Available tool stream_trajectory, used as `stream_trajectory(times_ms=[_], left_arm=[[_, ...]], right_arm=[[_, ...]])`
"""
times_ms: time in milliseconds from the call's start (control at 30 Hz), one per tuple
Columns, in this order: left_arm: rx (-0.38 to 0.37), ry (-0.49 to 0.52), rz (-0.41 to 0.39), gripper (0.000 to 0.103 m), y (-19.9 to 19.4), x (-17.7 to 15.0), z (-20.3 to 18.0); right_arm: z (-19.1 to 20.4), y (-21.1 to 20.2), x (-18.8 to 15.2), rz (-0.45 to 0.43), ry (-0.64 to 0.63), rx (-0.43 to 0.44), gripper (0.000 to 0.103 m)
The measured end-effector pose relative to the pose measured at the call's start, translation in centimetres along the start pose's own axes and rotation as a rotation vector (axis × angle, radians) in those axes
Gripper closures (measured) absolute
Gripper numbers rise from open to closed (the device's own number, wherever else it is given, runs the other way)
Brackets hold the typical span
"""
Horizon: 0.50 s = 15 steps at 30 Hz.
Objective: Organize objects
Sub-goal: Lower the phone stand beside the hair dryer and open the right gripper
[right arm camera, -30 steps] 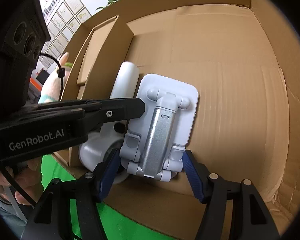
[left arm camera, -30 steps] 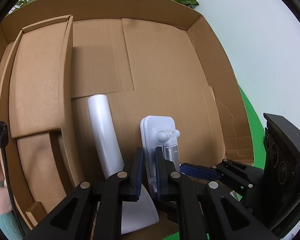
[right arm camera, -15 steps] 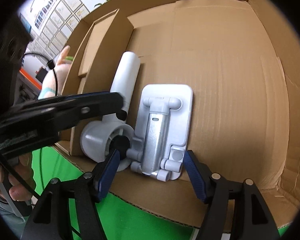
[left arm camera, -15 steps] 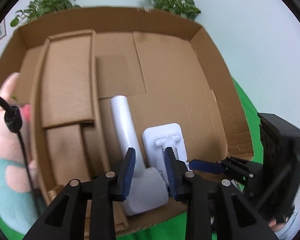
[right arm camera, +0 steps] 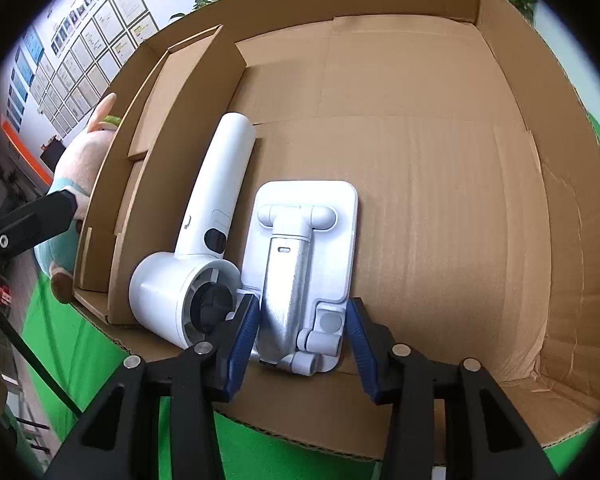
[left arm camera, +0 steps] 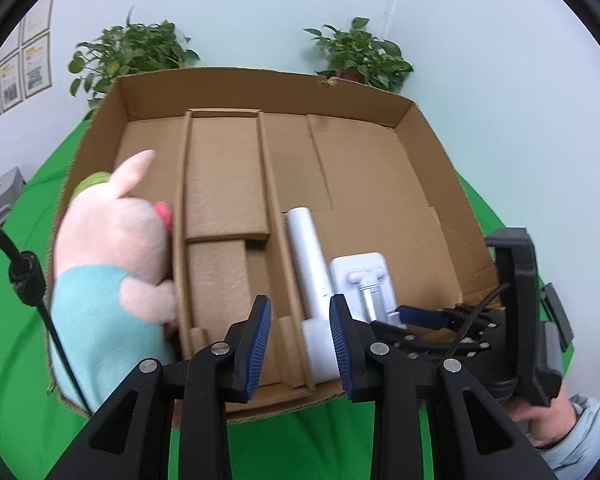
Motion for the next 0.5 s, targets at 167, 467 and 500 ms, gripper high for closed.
stream_trajectory(times_ms=[167, 467, 500], left_arm=[[0.127, 0.03, -0.156, 0.039, -3.1, 0.0, 0.5], [0.267, 0.044, -0.326, 0.001, -8.8, -3.0, 0.4], [0.282, 0.056, -0.332, 0.001, -9.2, -3.4, 0.3]], right_arm=[[0.0, -0.5, 2.2, -0.044, -0.003, -0.081, 0.056], [1.9, -7.6, -0.6, -0.287, 0.038, -0.118, 0.001], [2.0, -8.0, -1.1, -0.3, 0.034, -0.134, 0.001]])
Point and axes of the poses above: each gripper's, at about its wrist camera, not at the fingertips, and y roughly the way its jaws point, z to its left, x to its top, the point moved 10 cm from there along y, roughly the way its jaws point
